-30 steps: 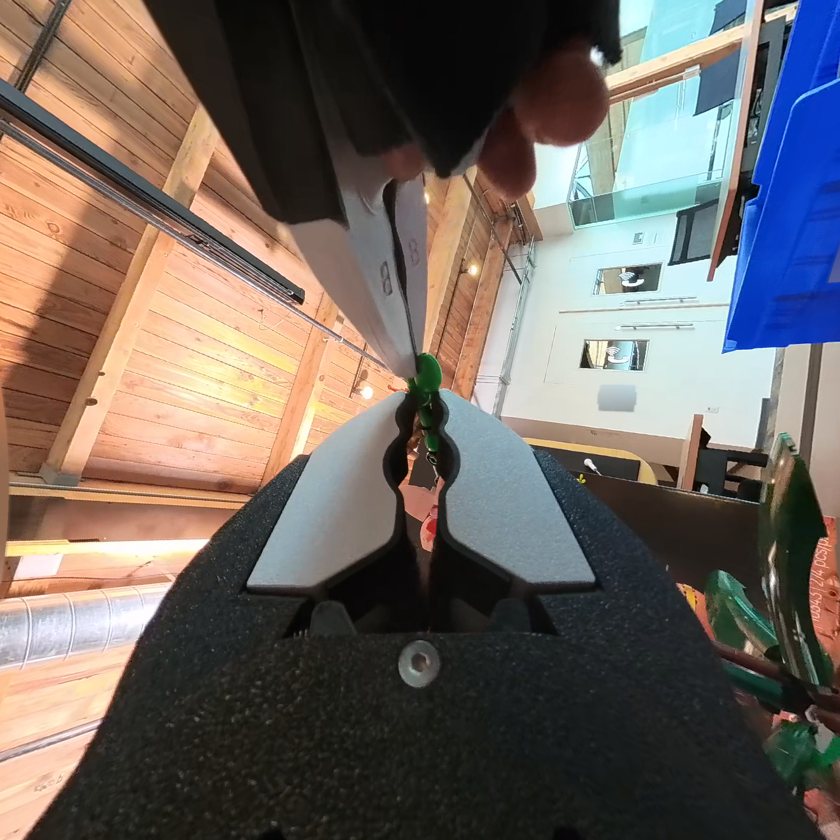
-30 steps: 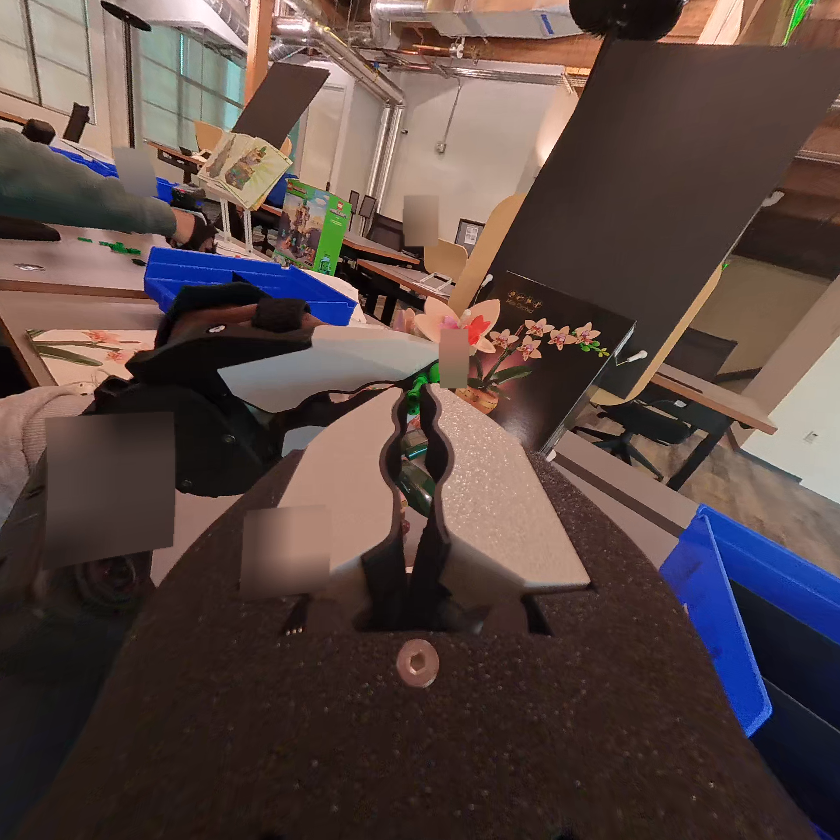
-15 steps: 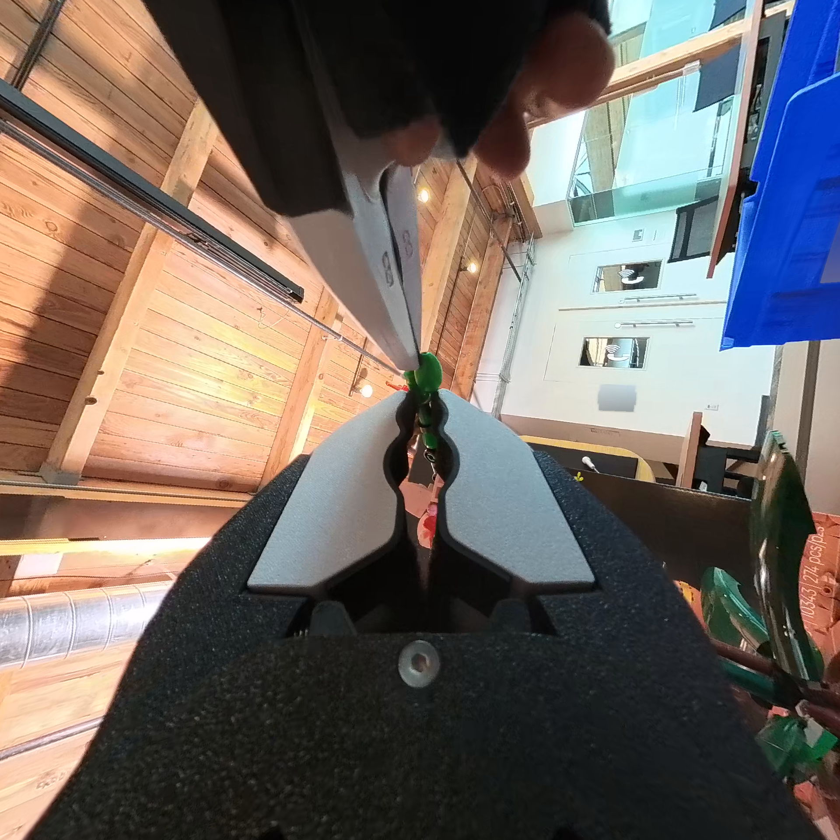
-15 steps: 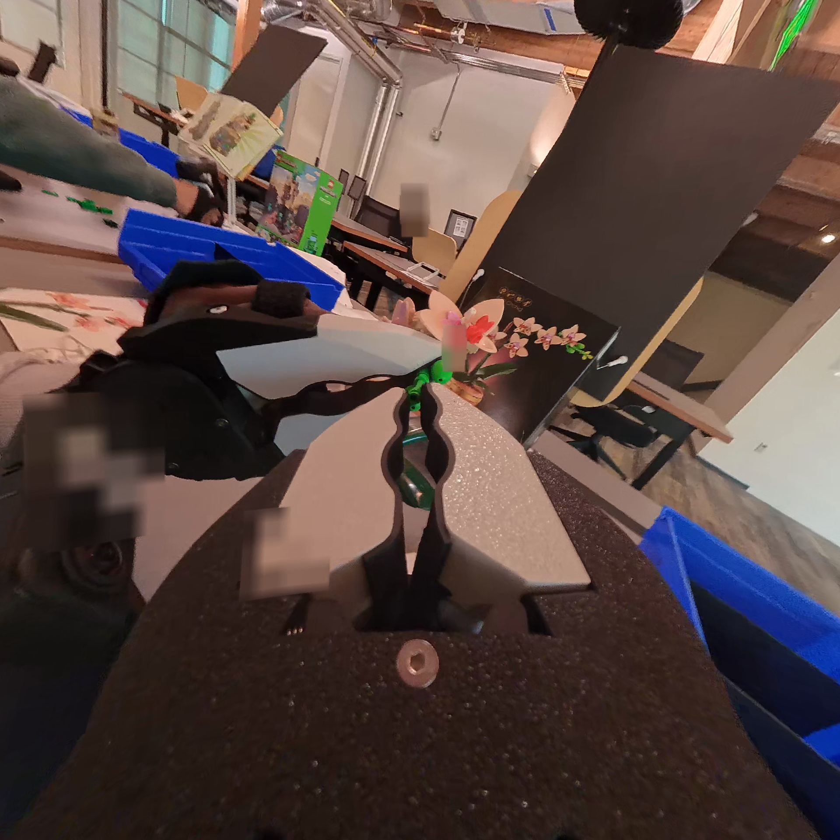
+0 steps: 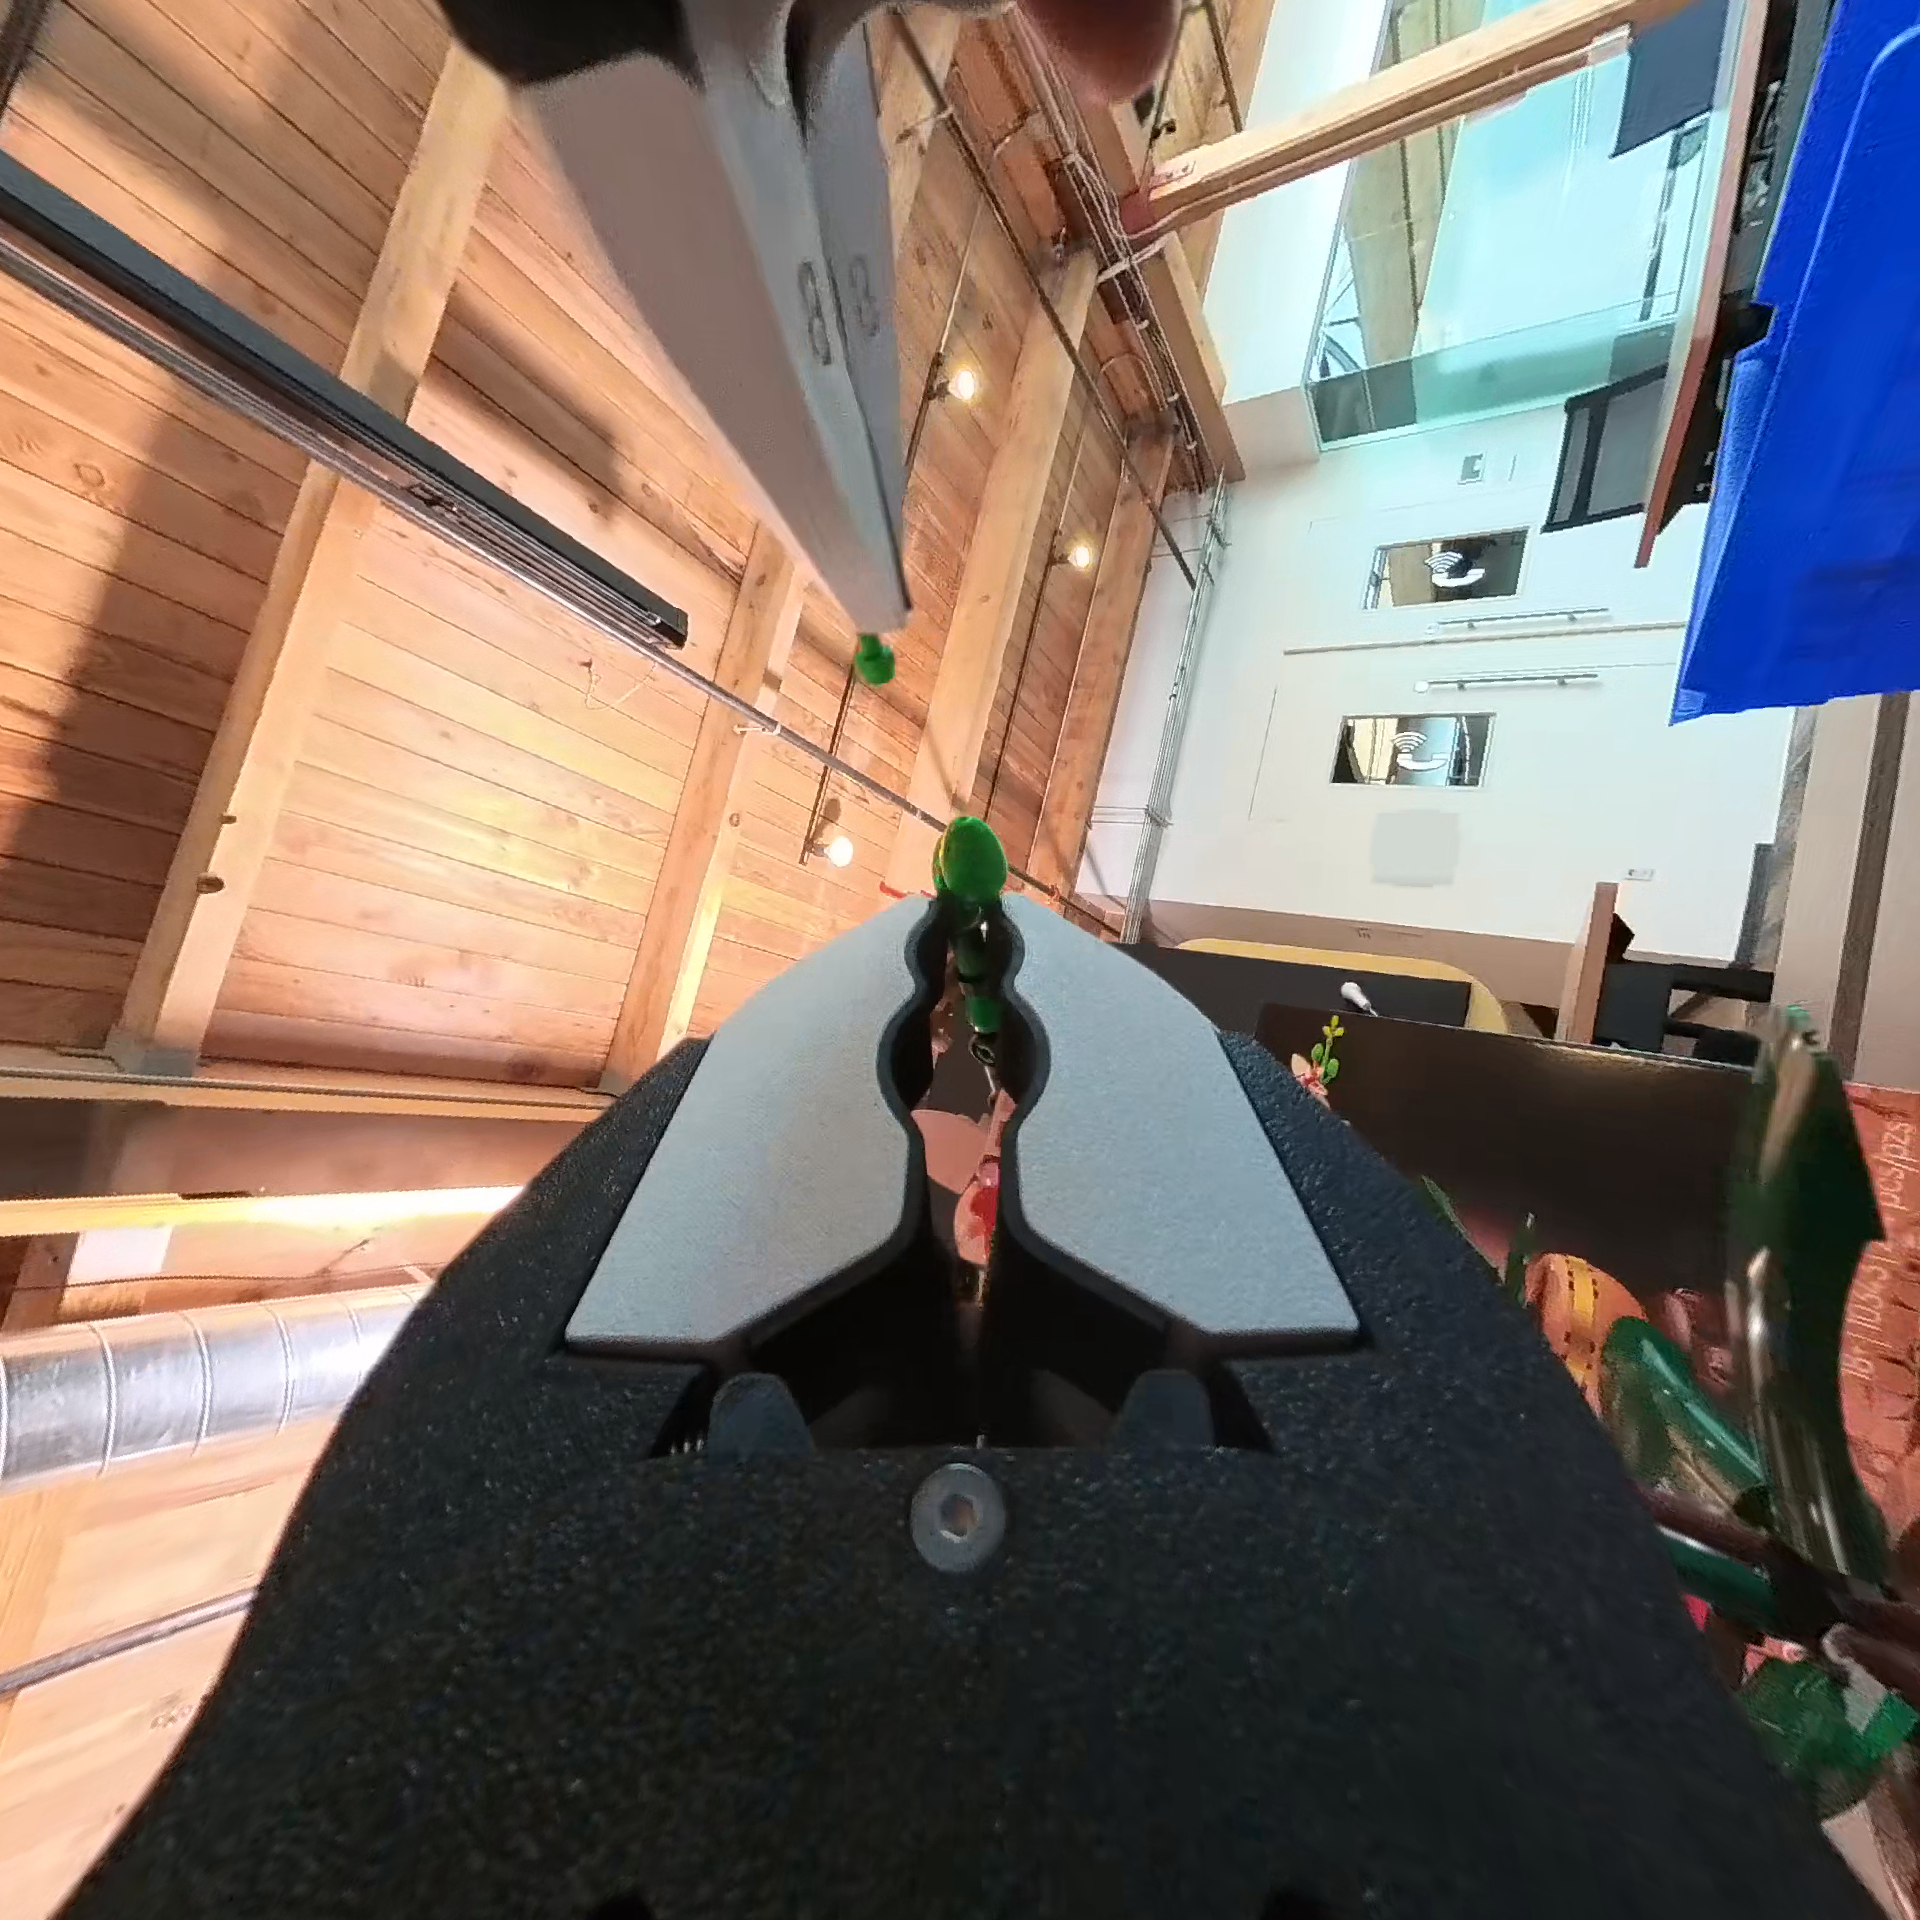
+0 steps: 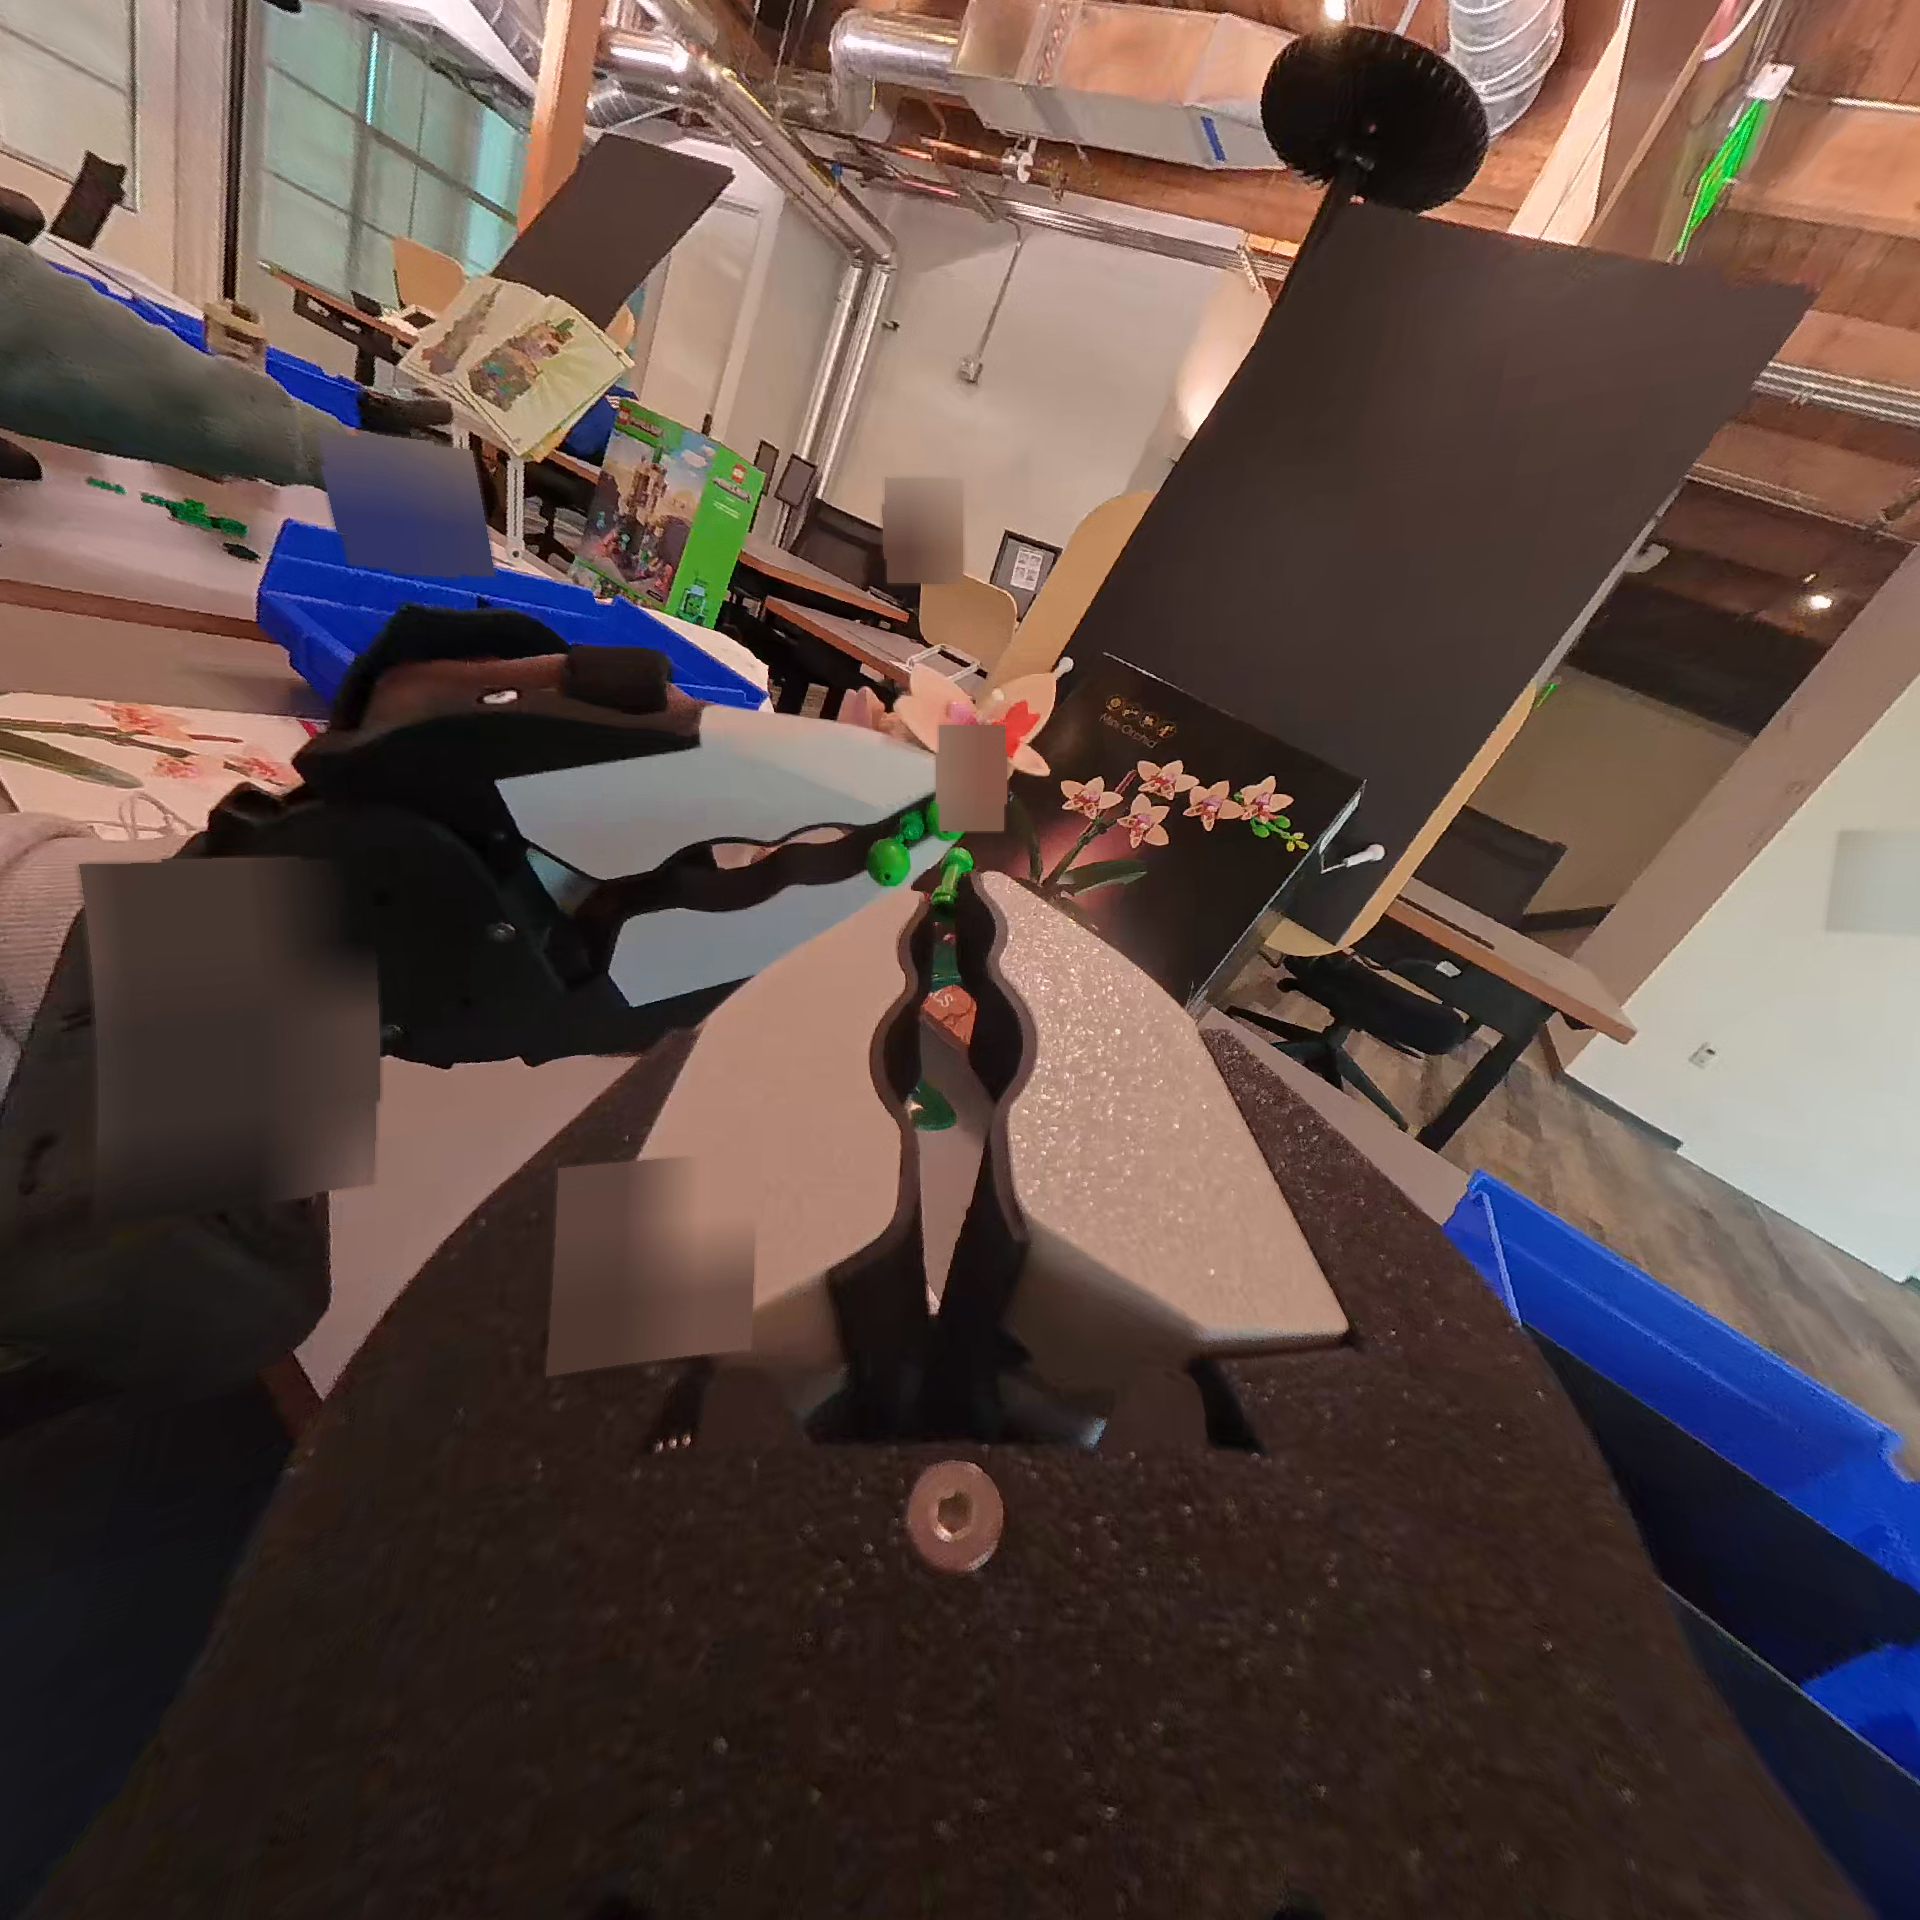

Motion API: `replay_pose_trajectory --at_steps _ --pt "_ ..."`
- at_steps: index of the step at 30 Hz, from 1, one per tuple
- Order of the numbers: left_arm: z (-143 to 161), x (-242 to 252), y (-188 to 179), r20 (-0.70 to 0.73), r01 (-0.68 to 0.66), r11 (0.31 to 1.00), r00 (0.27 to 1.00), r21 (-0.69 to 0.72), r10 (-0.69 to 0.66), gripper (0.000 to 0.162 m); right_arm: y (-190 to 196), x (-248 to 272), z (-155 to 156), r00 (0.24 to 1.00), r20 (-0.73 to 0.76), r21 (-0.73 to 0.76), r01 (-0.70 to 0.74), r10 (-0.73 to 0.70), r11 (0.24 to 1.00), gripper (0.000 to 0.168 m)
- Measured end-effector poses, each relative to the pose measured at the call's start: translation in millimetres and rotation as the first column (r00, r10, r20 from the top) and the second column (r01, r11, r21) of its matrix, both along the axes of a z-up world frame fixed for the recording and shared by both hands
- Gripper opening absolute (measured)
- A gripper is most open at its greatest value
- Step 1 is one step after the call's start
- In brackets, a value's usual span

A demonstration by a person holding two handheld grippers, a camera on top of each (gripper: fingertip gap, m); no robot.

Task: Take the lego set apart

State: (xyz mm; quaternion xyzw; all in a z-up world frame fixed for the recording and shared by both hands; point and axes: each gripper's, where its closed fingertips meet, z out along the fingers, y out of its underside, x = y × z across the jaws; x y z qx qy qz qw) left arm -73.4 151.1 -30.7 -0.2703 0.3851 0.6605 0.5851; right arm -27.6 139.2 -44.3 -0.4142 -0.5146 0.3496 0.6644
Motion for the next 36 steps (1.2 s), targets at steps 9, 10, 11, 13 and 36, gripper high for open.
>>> replay_pose_trajectory --at_steps 9,10,11,13,36 --pt "-2 3 -3 -0.025 -0.007 1.000 1.000 0.003 0.008 0.013 4 2 0 1.000 -0.006 -0.034 -0.008 0.008 0.999 0.004" --pt "-2 3 -3 -0.027 -0.008 1.000 1.000 0.003 0.008 0.014 4 3 0 1.000 -0.005 -0.039 -0.009 0.009 0.999 0.004" --pt "-2 3 -3 -0.027 -0.008 1.000 1.000 0.005 0.008 0.016 4 3 0 1.000 -0.007 -0.044 -0.012 0.011 0.999 0.004" --pt "-3 3 -4 -0.031 -0.012 1.000 0.999 0.006 0.012 0.021 3 4 1 1.000 -0.009 -0.048 -0.018 0.017 0.999 0.004" --pt "-153 15 3 0.446 0.148 0.850 0.888 -0.505 0.111 0.038 29 23 -162 0.831 0.492 -0.451 -0.011 0.259 0.892 0.004"
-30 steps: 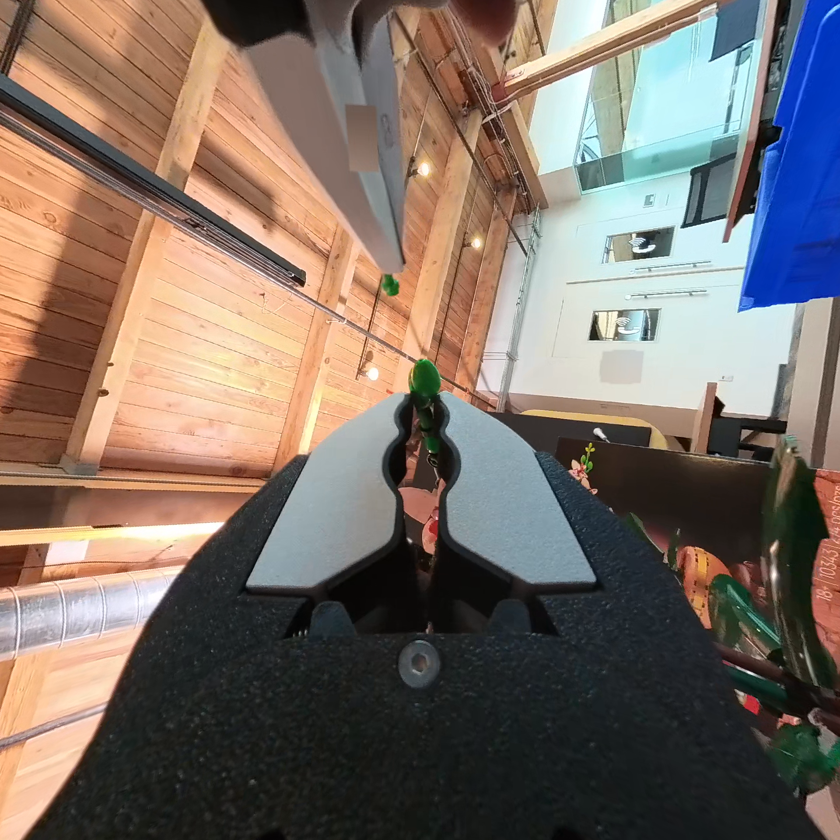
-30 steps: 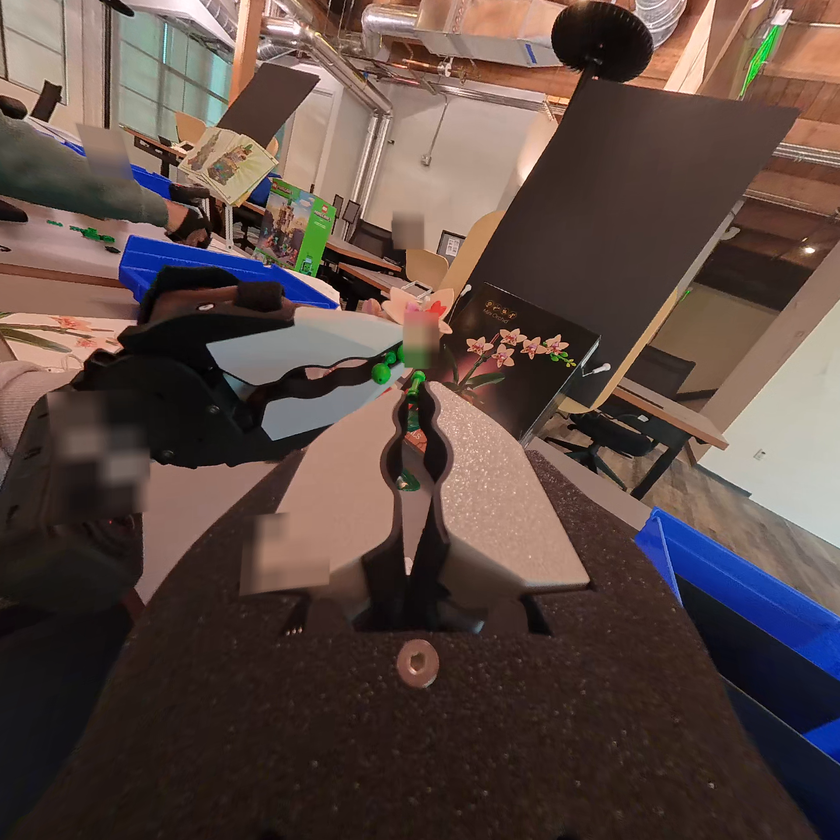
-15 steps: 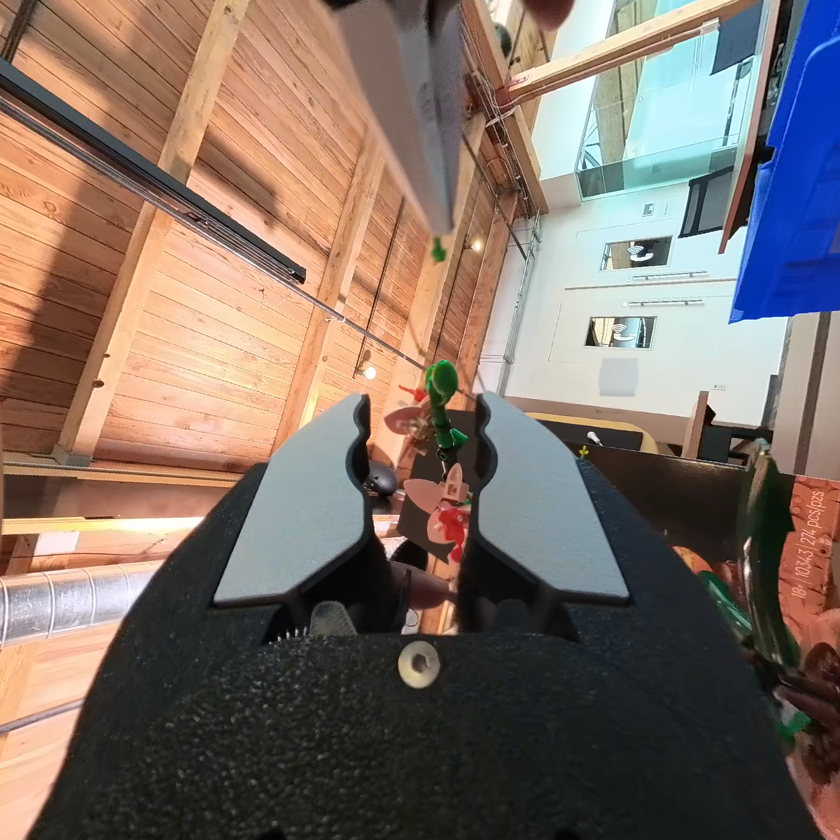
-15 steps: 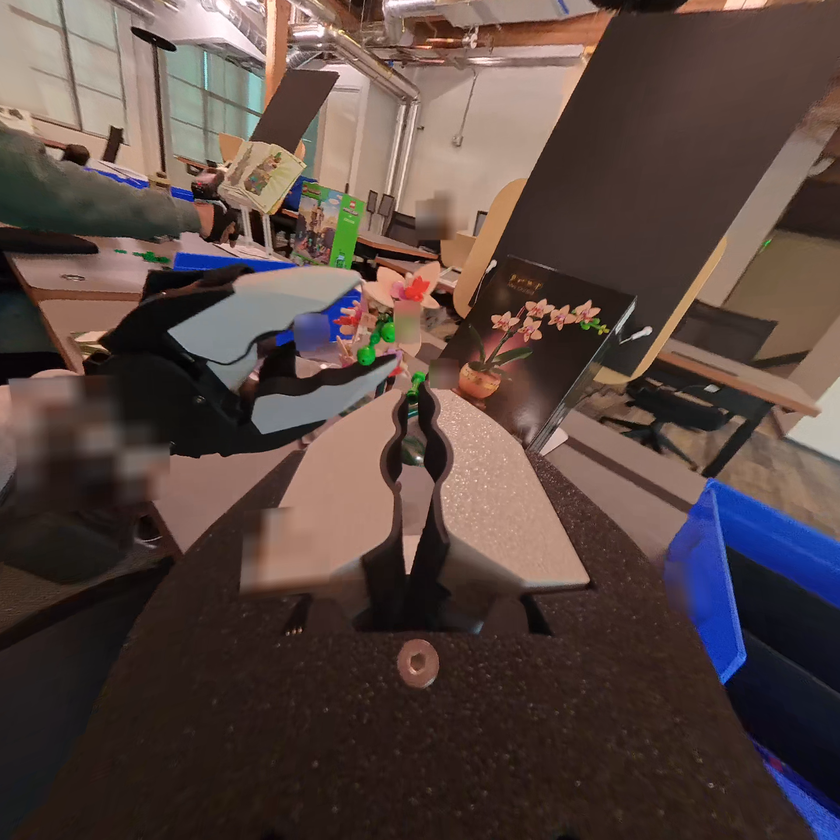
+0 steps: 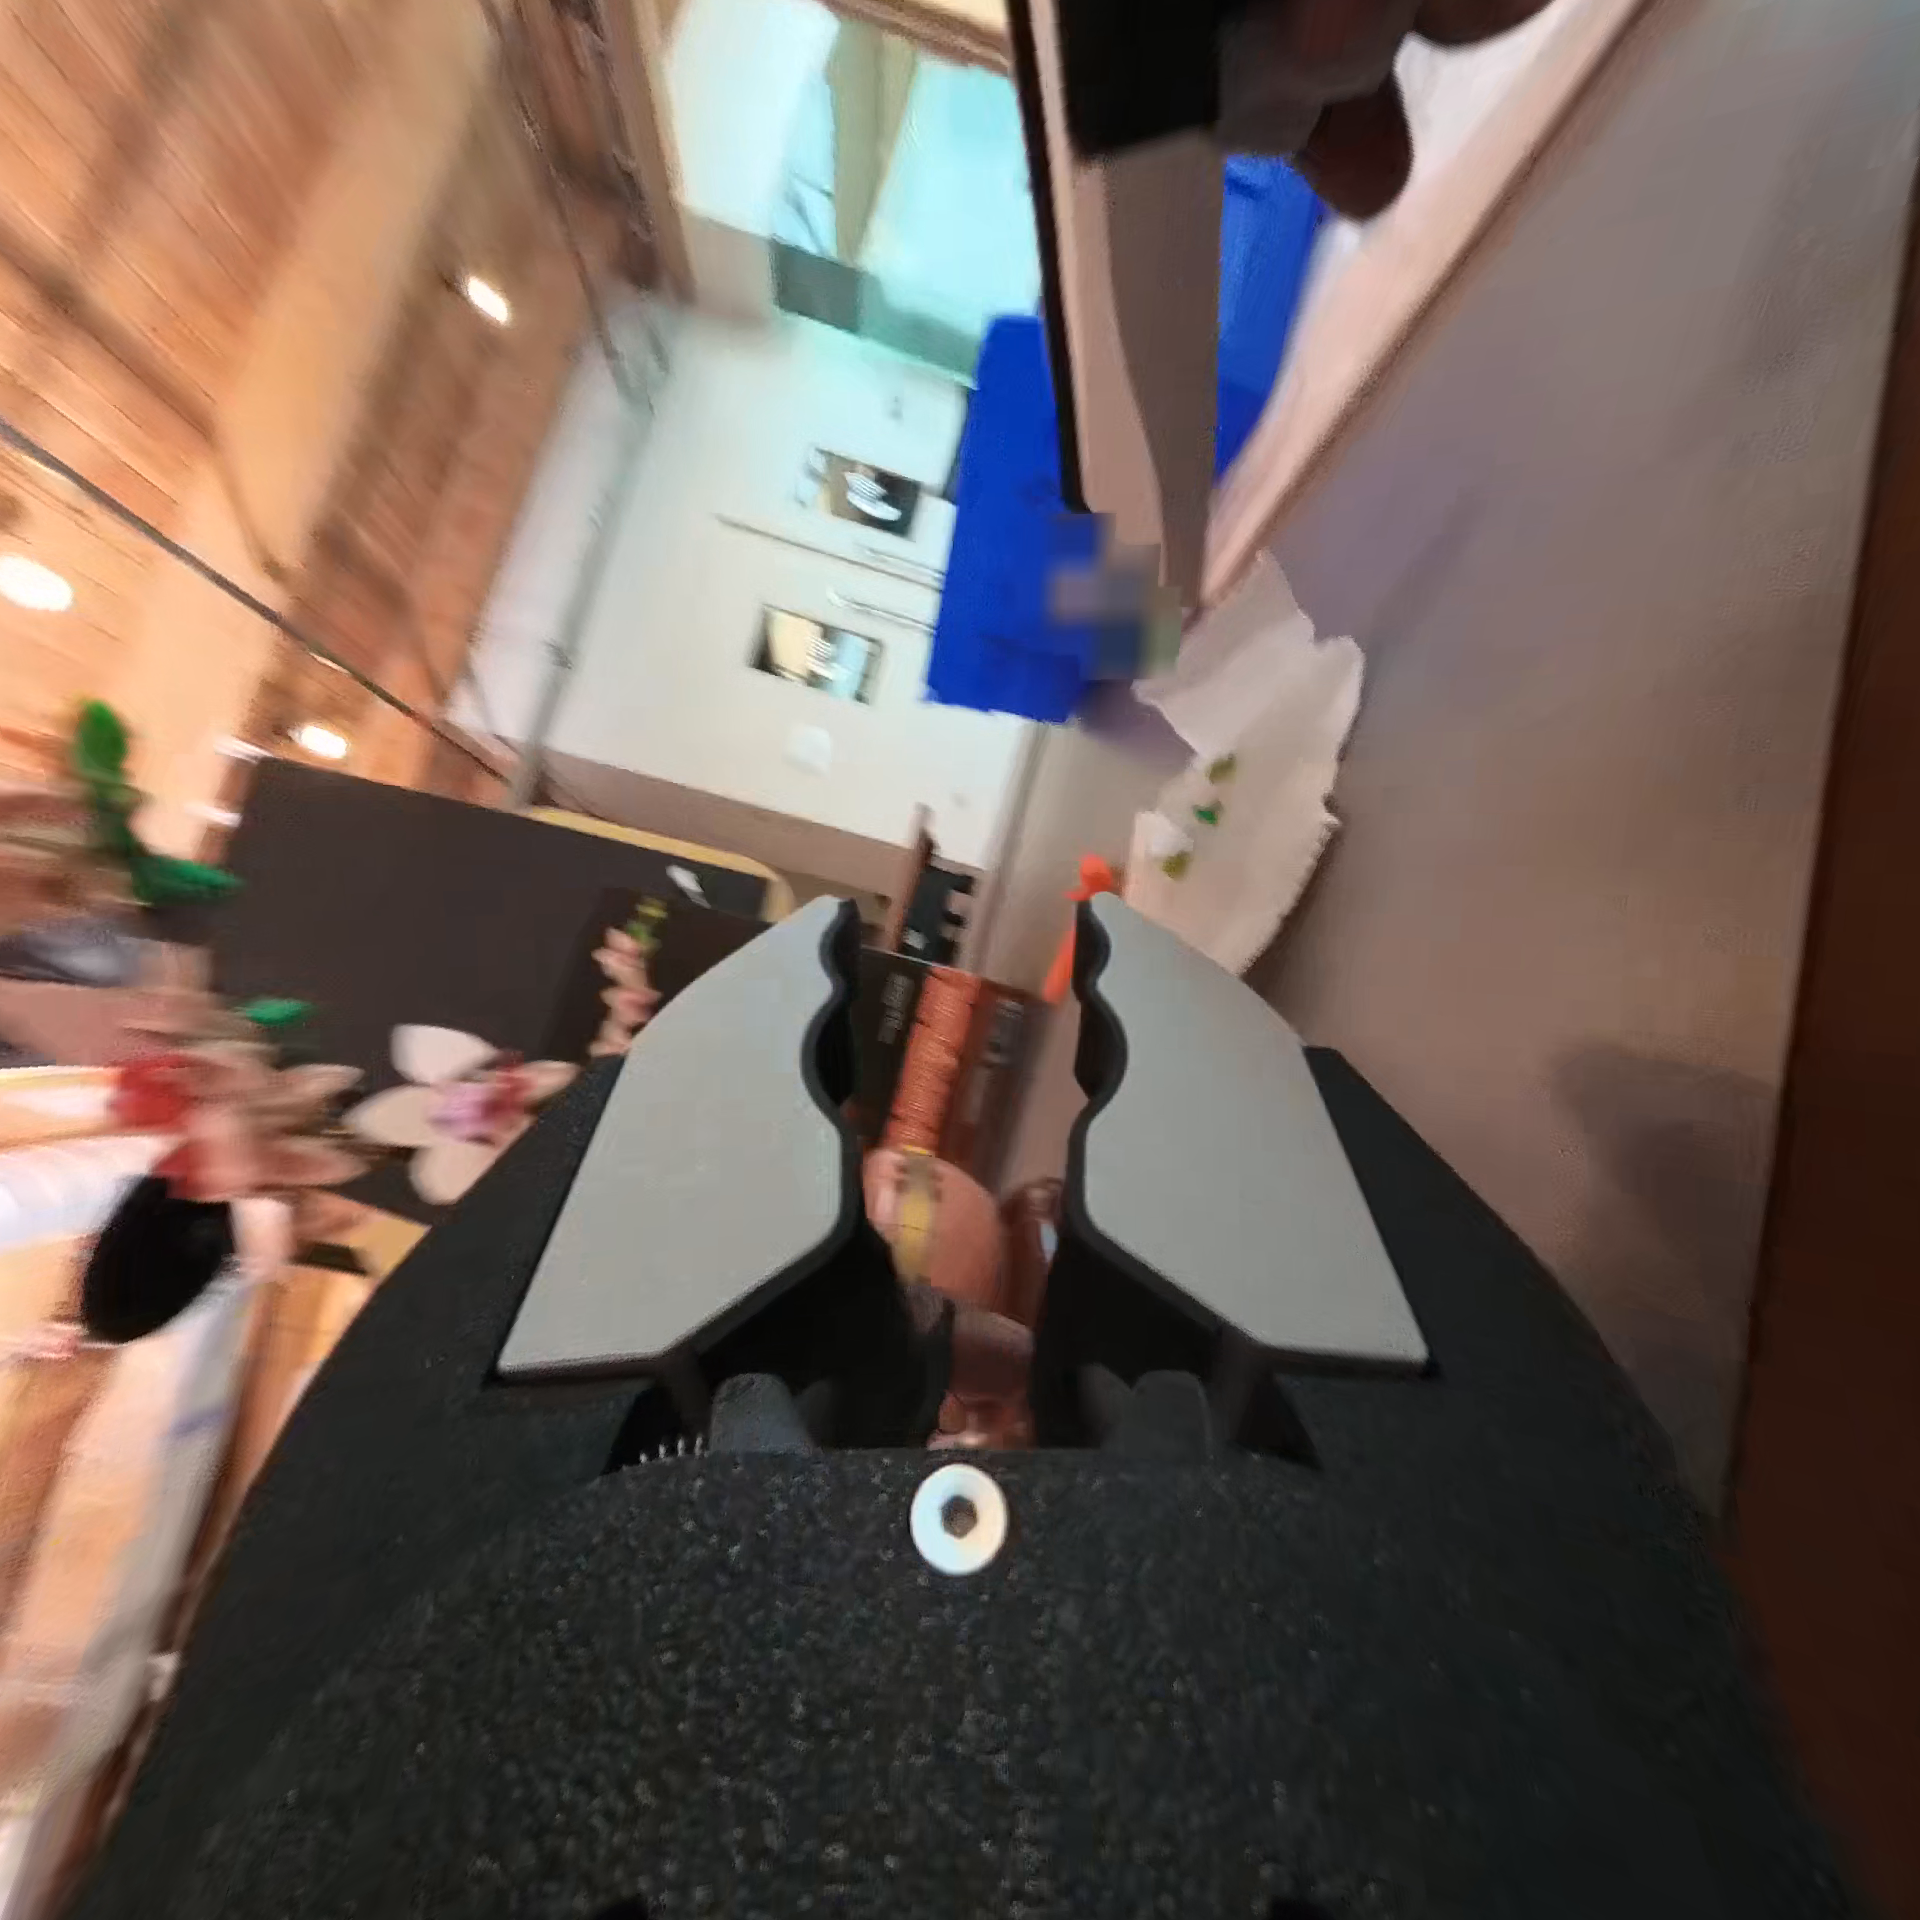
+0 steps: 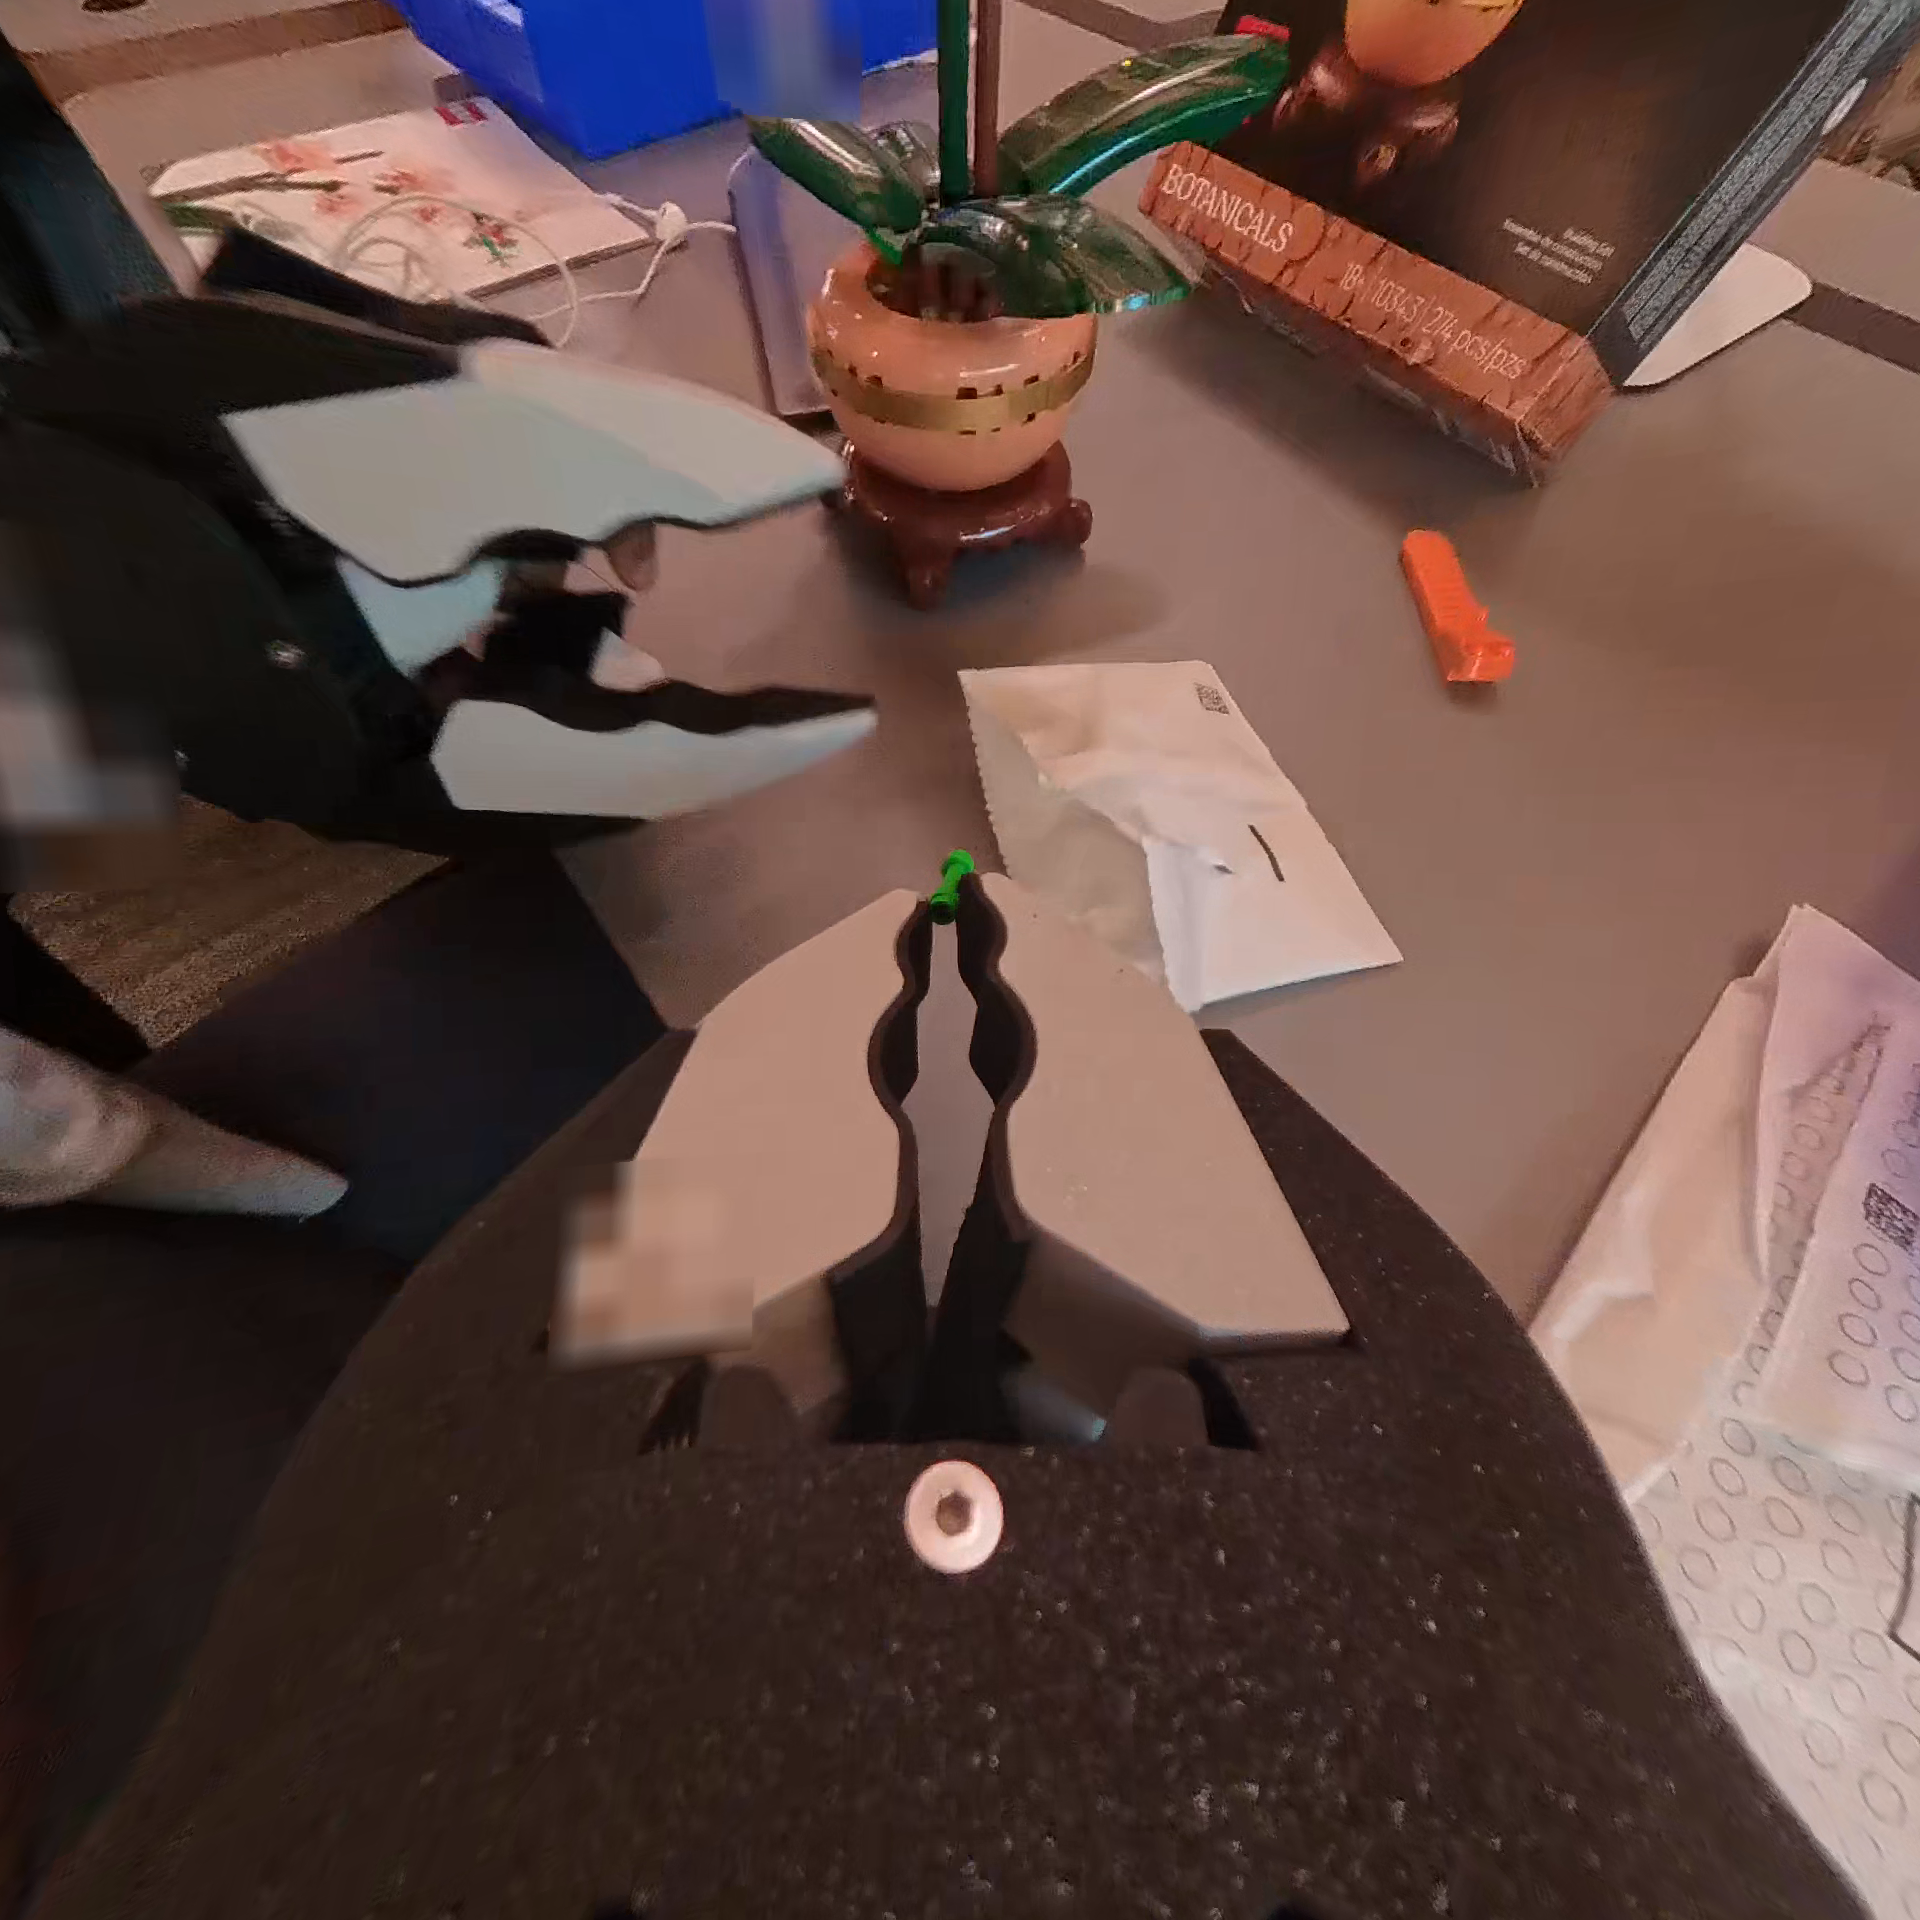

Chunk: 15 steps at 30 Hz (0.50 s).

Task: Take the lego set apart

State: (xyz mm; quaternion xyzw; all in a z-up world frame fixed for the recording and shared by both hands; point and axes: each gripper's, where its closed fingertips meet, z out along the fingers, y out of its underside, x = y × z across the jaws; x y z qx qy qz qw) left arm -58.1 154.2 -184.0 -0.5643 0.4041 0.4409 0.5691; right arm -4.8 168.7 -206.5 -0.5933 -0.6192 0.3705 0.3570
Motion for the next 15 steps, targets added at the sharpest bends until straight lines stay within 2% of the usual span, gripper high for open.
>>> replay_pose_trajectory --at_steps 4,8,9,10,11,13,15 --pt "-20 -15 22 0.165 -0.021 0.982 0.985 -0.187 0.052 0.044 3 -11 2 1.000 -0.020 -0.014 0.015 -0.015 1.000 0.004" --pt "-32 -20 30 0.143 -0.029 0.961 0.987 -0.275 0.071 0.044 4 -11 0 1.000 -0.009 -0.009 0.009 -0.010 1.000 0.004" --pt "-36 -23 33 0.132 -0.040 0.953 0.988 -0.299 0.083 0.040 3 -11 -3 1.000 -0.002 -0.010 0.005 -0.005 1.000 0.004" --pt "-40 -26 35 0.124 -0.056 0.946 0.987 -0.320 0.101 0.025 3 -11 -6 1.000 0.003 -0.010 0.005 -0.005 1.000 0.004" --pt "-46 -26 36 0.128 -0.047 0.936 0.987 -0.350 0.097 0.001 2 -11 -9 1.000 0.006 -0.010 0.008 -0.008 1.000 0.004" --pt "-55 -24 37 0.203 -0.035 0.904 0.970 -0.427 0.133 0.000 2 -11 -12 1.000 0.007 -0.019 0.019 -0.019 1.000 0.004" --pt "-50 -17 36 0.322 -0.011 0.891 0.930 -0.454 0.175 0.000 5 -11 -7 0.999 -0.018 -0.007 0.041 -0.041 0.999 0.004"
